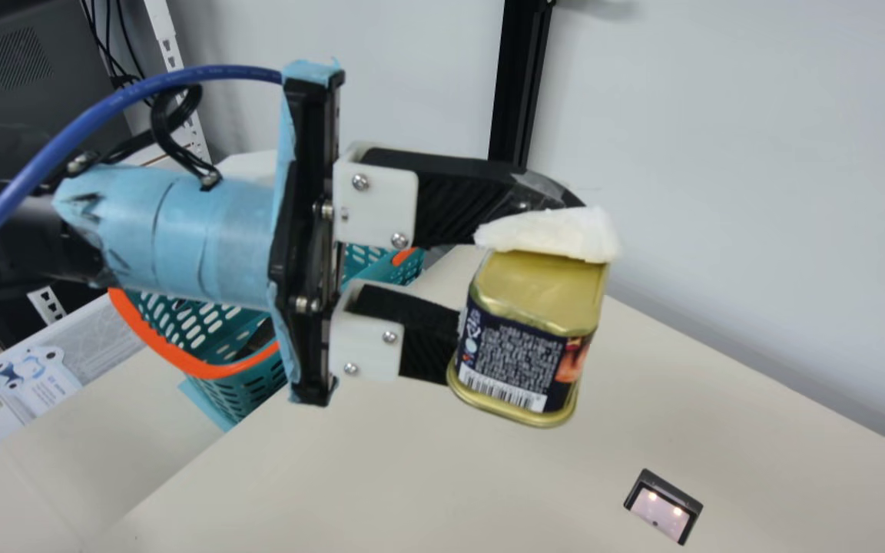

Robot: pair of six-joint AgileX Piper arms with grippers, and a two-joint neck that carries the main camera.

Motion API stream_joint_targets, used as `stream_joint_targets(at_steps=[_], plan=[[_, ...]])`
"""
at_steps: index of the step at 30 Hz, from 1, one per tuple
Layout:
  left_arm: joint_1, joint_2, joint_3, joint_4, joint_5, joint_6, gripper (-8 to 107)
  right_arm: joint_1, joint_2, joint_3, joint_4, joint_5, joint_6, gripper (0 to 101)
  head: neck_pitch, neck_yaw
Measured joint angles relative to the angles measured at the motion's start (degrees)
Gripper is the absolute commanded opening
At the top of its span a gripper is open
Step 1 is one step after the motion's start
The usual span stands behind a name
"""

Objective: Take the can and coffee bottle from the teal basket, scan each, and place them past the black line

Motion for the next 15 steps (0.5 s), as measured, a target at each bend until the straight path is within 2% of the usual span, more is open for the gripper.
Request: stream_joint_targets(at_steps=[9, 15], plan=[[-1.2, 0.8, 0.7, -2.1, 0.0, -0.2, 10, 0.0, 0.0, 0.0, 0.0, 0.0, 0.0, 101, 0.0, 0.3], [-0.9, 1.5, 2.7, -8.5, 0.0, -0.2, 10, 0.0, 0.0, 0.0, 0.0, 0.0, 0.0, 101, 0.3, 0.3]])
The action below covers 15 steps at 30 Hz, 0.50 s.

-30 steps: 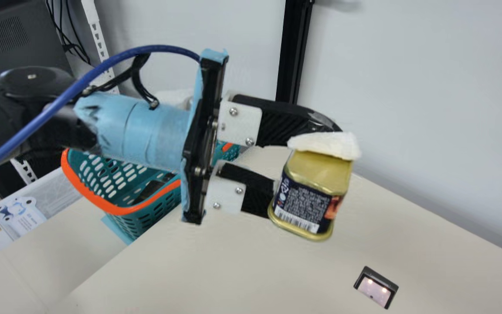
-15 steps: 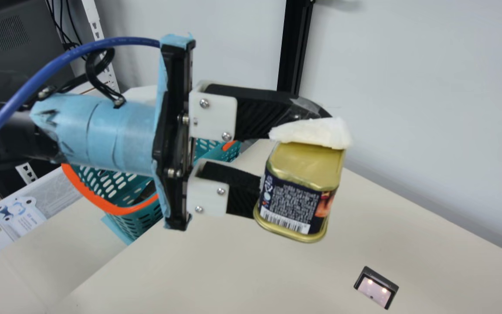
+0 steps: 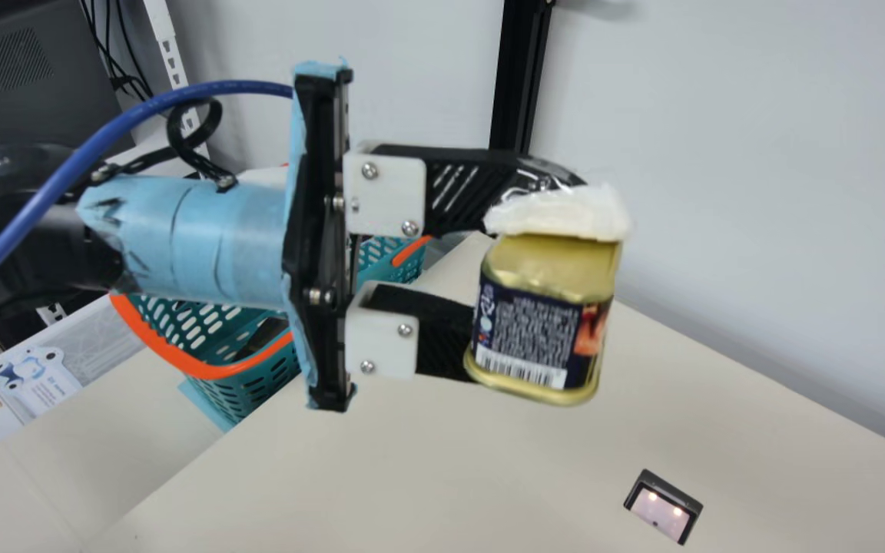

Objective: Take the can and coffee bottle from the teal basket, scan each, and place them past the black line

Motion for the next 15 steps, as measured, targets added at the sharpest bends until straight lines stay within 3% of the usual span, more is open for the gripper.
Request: stream_joint_targets(at_steps=[8, 15], plan=[[2.4, -2.7, -5.4, -2.0, 0.3, -10.7, 10, 0.0, 0.0, 0.0, 0.0, 0.0, 0.0, 101, -0.3, 0.0], [2.4, -2.7, -5.4, -1.9, 0.3, -13.1, 10, 0.0, 0.0, 0.0, 0.0, 0.0, 0.0, 101, 0.0, 0.0]])
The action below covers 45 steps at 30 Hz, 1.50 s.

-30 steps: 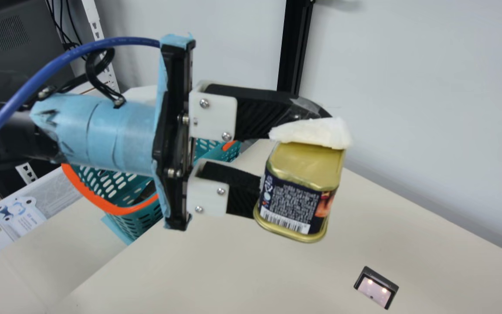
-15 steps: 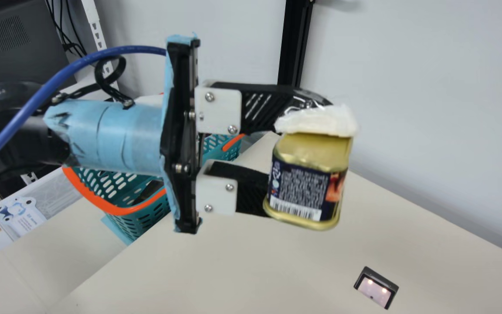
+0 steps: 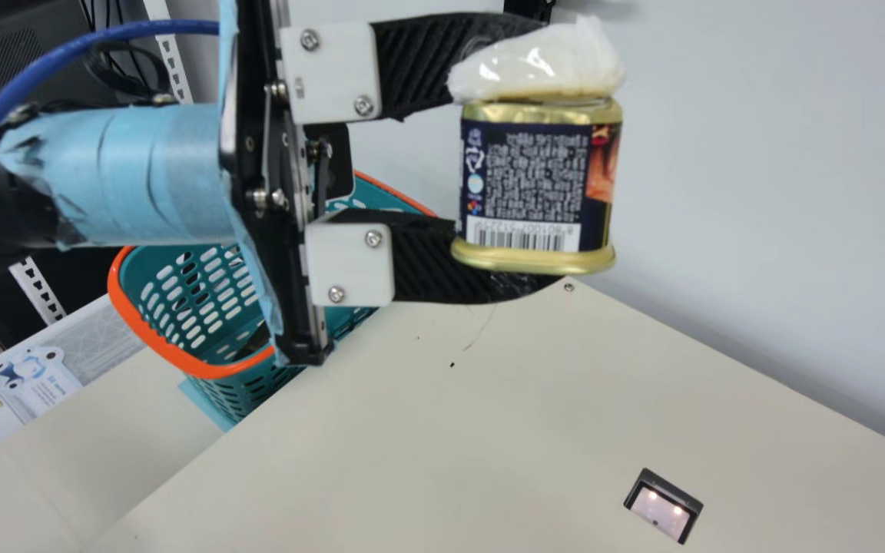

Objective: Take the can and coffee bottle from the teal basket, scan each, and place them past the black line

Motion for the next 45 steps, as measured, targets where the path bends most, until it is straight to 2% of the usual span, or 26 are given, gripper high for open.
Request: stream_joint_targets(at_steps=[16, 21, 26, 34, 41, 45], plan=[[0.0, 0.0, 0.0, 0.0, 0.0, 0.0, 10, 0.0, 0.0, 0.0, 0.0, 0.0, 0.0, 101, -0.3, -0.3], [-1.6, -0.3, 0.2, 1.4, -1.9, 2.1, 10, 0.0, 0.0, 0.0, 0.0, 0.0, 0.0, 101, -0.3, 0.0], [-6.2, -0.9, 0.3, 6.1, -8.3, 7.6, 10, 0.0, 0.0, 0.0, 0.0, 0.0, 0.0, 101, -0.3, 0.0], [-15.8, 1.0, -1.2, 12.7, -24.4, 19.6, 10, 0.0, 0.0, 0.0, 0.0, 0.0, 0.0, 101, -0.3, -0.3], [-21.3, 2.3, -2.6, 13.5, -36.6, 30.0, 10, 0.0, 0.0, 0.0, 0.0, 0.0, 0.0, 101, 0.3, -13.8], [-21.3, 2.3, -2.6, 13.5, -38.5, 31.1, 10, 0.0, 0.0, 0.0, 0.0, 0.0, 0.0, 101, 0.9, -22.9]])
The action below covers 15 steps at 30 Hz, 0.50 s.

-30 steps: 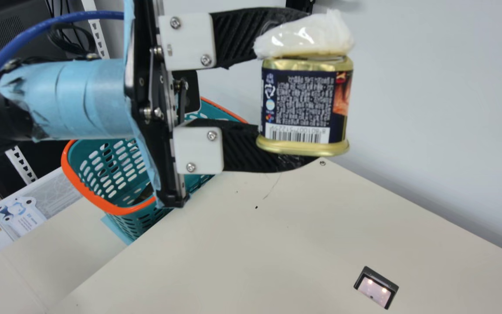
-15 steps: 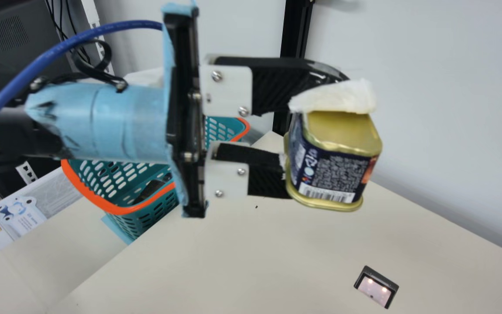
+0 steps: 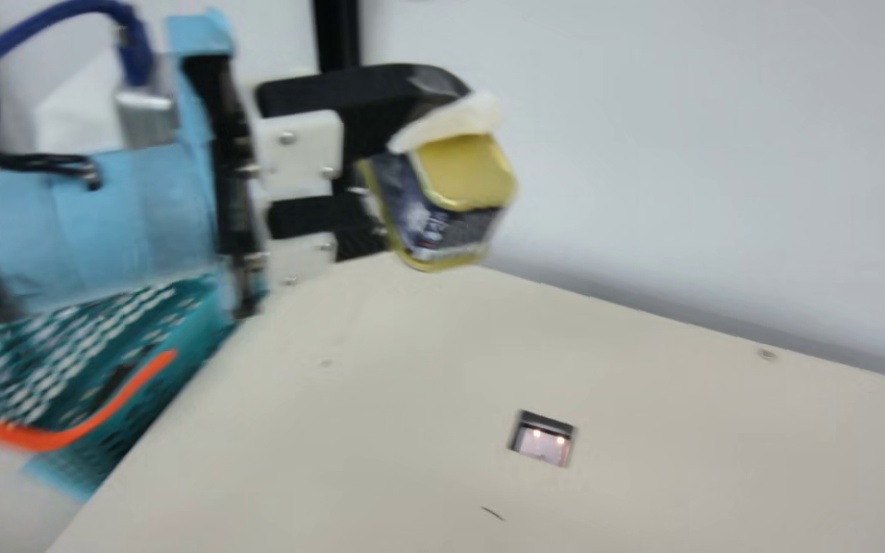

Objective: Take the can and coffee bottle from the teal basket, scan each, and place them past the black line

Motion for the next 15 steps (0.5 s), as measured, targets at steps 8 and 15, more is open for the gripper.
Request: stream_joint_targets(at_steps=[8, 15], plan=[[0.0, 0.0, 0.0, 0.0, 0.1, 0.0, 10, 0.0, 0.0, 0.0, 0.0, 0.0, 0.0, 101, 1.8, -10.6], [0.0, 0.0, 0.0, 0.0, 0.1, 0.0, 10, 0.0, 0.0, 0.0, 0.0, 0.0, 0.0, 101, 2.6, -12.0]])
